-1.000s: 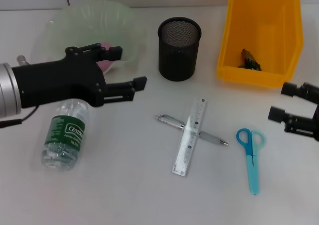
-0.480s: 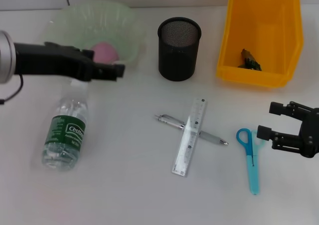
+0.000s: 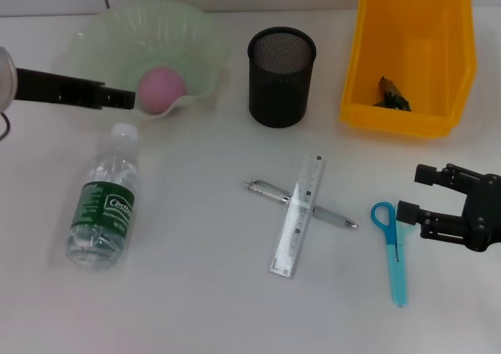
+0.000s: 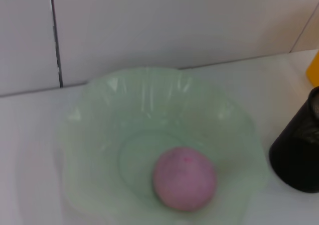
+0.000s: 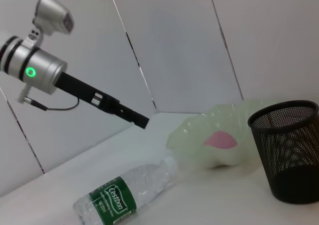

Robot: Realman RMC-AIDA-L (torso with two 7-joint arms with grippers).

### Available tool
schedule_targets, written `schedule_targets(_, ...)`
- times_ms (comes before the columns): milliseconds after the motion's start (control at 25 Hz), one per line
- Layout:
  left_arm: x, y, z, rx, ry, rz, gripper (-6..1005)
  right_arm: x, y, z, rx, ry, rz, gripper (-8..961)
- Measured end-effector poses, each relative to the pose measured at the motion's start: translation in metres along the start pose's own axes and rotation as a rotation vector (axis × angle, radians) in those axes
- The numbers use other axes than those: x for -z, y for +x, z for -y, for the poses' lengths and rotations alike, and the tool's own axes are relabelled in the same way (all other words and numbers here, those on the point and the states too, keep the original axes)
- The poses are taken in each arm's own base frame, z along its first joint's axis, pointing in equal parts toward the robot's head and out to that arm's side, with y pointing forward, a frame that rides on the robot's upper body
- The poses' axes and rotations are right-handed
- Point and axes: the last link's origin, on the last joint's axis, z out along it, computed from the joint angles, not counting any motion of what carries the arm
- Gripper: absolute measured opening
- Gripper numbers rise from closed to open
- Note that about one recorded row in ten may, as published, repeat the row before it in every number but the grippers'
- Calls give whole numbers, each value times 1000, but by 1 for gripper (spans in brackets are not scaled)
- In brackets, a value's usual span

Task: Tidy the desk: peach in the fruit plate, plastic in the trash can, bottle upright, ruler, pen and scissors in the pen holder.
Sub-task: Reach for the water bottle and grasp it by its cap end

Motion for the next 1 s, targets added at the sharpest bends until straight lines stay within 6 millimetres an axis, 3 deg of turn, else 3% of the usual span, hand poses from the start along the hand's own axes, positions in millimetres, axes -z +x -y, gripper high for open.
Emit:
schedule_targets(200, -25, -6, -1, -18, 13, 39, 841, 0, 0, 0, -2, 1, 0, 845)
schedule_targets(560, -37, -12, 5, -3, 22, 60, 841, 0, -1, 2, -2, 7, 0, 845)
schedule_targets(600, -47, -15, 6, 0, 21, 79, 841, -1, -1, 2, -1, 7, 0, 845)
schedule_targets(720, -50, -16, 6, 0, 21, 81, 841, -1, -1, 2, -2, 7, 0, 845)
schedule_targets(800, -62, -20, 10, 10, 31, 91, 841, -1, -2, 2, -1, 6, 1, 845)
schedule_targets(1000, -68, -23, 12, 11, 33, 104, 841, -3, -2, 3, -3, 5, 1, 846)
